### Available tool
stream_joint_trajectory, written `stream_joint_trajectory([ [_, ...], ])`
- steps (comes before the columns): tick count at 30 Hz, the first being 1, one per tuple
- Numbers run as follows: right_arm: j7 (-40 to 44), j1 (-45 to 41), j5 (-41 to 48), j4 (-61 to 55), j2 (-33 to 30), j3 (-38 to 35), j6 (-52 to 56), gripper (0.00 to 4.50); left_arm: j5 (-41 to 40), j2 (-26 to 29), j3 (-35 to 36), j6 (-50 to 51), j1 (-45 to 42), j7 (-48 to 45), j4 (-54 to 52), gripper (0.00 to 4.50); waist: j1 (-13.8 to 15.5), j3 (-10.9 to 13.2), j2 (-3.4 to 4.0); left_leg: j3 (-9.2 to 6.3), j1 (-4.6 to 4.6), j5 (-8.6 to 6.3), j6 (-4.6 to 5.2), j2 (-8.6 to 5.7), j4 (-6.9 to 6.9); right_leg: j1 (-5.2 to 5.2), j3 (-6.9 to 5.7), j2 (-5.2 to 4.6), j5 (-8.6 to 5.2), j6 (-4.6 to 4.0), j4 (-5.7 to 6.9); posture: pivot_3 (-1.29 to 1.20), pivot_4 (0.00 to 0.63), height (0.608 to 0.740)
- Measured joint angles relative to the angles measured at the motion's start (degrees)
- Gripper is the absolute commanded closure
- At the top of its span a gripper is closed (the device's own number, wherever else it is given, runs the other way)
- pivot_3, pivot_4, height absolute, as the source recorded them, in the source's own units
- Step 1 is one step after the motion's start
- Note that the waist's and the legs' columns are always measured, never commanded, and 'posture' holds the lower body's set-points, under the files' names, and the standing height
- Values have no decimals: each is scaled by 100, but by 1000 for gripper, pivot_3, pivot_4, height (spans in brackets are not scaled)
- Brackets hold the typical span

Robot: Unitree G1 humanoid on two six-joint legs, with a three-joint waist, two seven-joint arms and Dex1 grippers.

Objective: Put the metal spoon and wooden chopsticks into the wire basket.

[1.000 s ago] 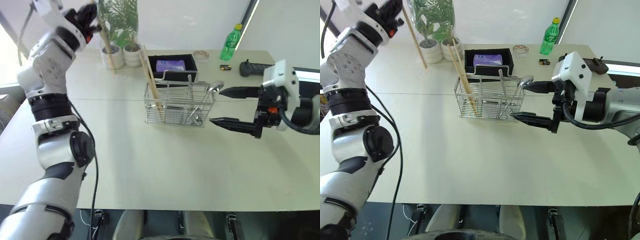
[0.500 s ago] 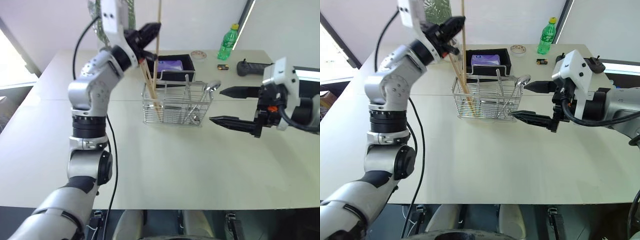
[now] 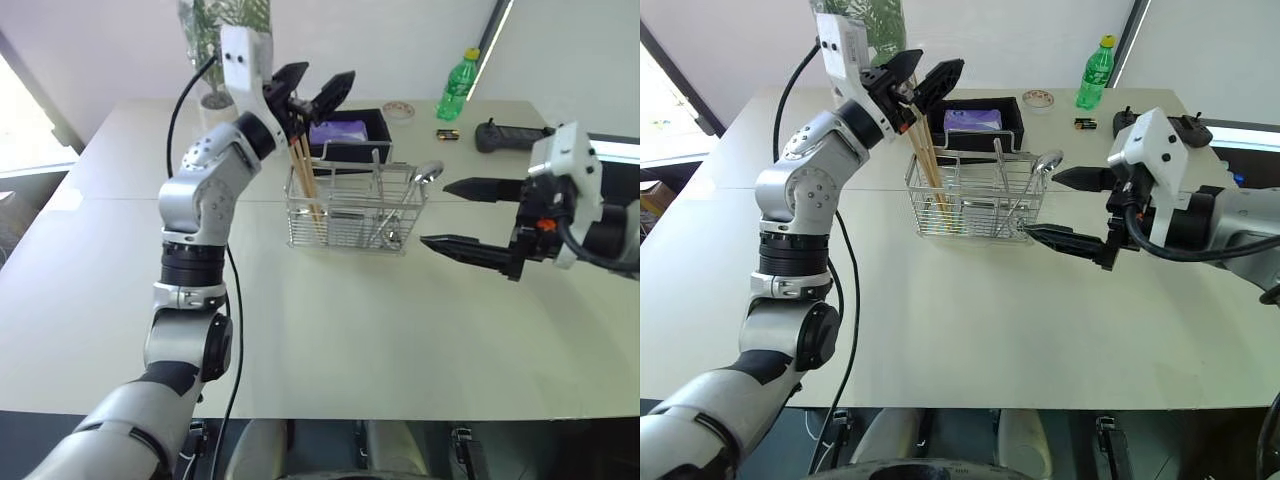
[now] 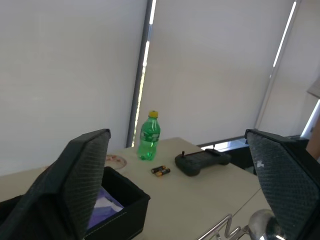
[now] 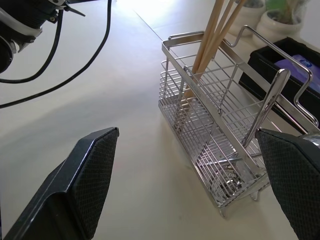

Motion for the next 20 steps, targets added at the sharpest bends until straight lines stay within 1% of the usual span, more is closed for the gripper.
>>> stream_joint_trajectory([
  [2, 21, 23, -17, 4, -1, 0, -25, 0, -124, 128, 23, 284, 0, 37, -144, 11, -3, 0, 0, 0, 1, 0, 0, 0, 0, 0, 0, 1, 0, 0, 1, 0, 150, 714],
  [4, 138, 101, -134, 58, -23, 3, -93, 0, -310, 543, 28, 808, 5, -91, -317, 11, -25, 0, 0, 0, 2, 0, 0, 1, -1, 0, 0, 4, 0, 0, 2, 0, 150, 714],
  [6, 322, 213, -300, 161, -111, 7, -230, 0, -493, 1128, -19, 1277, 60, -426, -537, 11, -65, 0, 1, 0, 1, 0, 1, 3, -4, -4, 0, 9, -1, -1, 2, 0, 150, 714],
  [7, 495, 270, -439, 304, -176, 8, -336, 0, -622, 1629, -62, 1615, 104, -745, -706, 11, -104, 1, 1, -2, 0, -1, 1, 5, -5, -4, 0, 12, -1, -1, 3, 0, 150, 714],
  [8, 598, 303, -532, 422, -239, 10, -409, 0, -692, 1945, -64, 1789, 134, -980, -811, 11, -127, 0, 4, -1, 2, -1, 1, 5, -6, -3, 1, 12, -2, -2, 4, 0, 150, 714],
  [10, 871, 337, -825, 778, -339, 5, -658, 0, -868, 2923, -204, 2088, 336, -1812, -1197, 11, -175, 0, 5, 4, 4, -1, 1, 9, -12, -7, 4, 13, -2, -3, 3, 0, 150, 714],
  [12, 1067, 387, -1087, 1084, -346, 22, -891, 0, -896, 3733, -378, 2139, 672, -2599, -1585, 11, -167, -2, 9, 4, 7, -1, 1, 12, -13, -5, 5, 14, -4, -7, 2, 0, 150, 714],
  [15, 1234, 502, -1361, 1345, -292, 69, -1137, 0, -897, 4505, -550, 2149, 1322, -3346, -1948, 11, -140, -2, 11, 4, 8, -1, 1, 16, -11, -2, 5, 13, -16, -29, 1, 0, 150, 714],
  [18, 1285, 580, -1520, 1416, -160, 114, -1251, 0, -835, 5124, -556, 1978, 2113, -3890, -2263, 11, -132, -2, 10, 4, 5, -1, 2, 20, -10, -4, 5, 13, -18, -31, -3, 0, 150, 714],
  [20, 1286, 644, -1556, 1419, -49, 135, -1267, 0, -737, 5386, -554, 1741, 2584, -4143, -2449, 11, -126, -1, 11, 5, 5, -1, 2, 22, -12, -4, 6, 11, -19, -33, -4, 0, 150, 714],
])
